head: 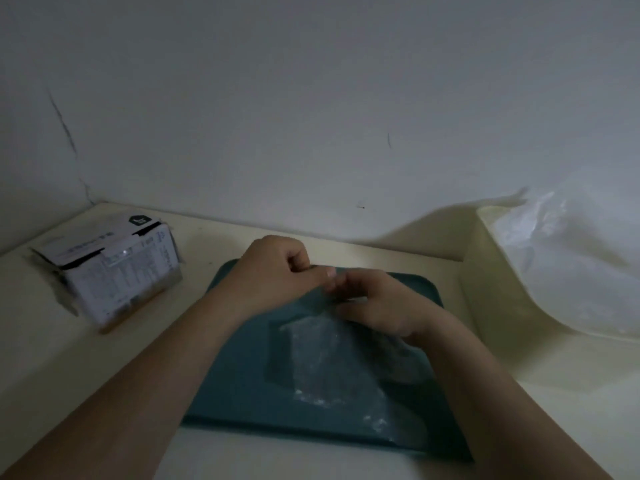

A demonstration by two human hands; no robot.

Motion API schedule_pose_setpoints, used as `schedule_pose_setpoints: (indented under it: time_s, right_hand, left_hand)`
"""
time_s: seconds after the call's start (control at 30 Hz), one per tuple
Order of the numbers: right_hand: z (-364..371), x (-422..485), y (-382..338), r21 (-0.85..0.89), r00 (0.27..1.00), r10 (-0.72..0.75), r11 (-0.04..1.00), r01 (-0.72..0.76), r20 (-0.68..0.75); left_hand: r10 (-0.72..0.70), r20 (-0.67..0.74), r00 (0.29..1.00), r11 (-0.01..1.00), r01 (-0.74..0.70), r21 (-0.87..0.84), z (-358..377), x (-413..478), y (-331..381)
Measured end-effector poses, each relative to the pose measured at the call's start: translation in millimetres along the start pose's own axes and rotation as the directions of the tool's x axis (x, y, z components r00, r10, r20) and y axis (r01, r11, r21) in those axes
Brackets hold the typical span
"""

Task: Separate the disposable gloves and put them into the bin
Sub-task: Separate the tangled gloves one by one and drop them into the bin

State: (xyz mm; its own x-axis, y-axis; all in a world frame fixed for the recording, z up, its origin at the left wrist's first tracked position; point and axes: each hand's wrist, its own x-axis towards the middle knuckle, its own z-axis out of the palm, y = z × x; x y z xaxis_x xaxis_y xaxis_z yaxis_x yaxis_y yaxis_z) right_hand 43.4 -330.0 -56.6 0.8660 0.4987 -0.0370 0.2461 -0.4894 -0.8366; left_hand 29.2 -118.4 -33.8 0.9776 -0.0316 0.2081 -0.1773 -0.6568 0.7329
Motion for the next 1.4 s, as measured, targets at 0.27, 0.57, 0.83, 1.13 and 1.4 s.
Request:
schedule_pose_setpoints:
  time_s: [0.27, 0.57, 0.83, 1.13, 1.4]
  right_hand:
    - [-5, -2, 9, -0.225, 0.982, 0.143, 0.96, -0.168, -0.125]
    - [-48, -43, -47, 0.322, 0.995, -0.029, 0.945, 0.059, -0.098]
    - [-88, -73, -92, 0.469, 0.931, 0.01, 0.866, 0.174, -0.364]
    - [-194, -100, -88, -0.006, 0.688, 0.082, 0.992, -0.125, -0.721]
    - [-241, -111, -30, -0.273, 0.624, 0.101, 0.837, -0.474, -0.775]
  left_hand:
    - [-0.183, 0.451, 0.873, 0.866, -0.074, 0.495, 16, -21, 4]
    - [0.174, 0.213, 0.961, 0.847, -0.035, -0.531, -26, -33, 55]
    - [0.099, 0.086, 0.991, 0.689, -0.006, -0.725, -15, -22, 105]
    - [0.096, 0.18, 0.979, 0.804, 0.03, -0.594, 43, -6, 147]
    - [0.108, 0.235, 0.966, 0.9, 0.005, -0.435, 110, 22, 205]
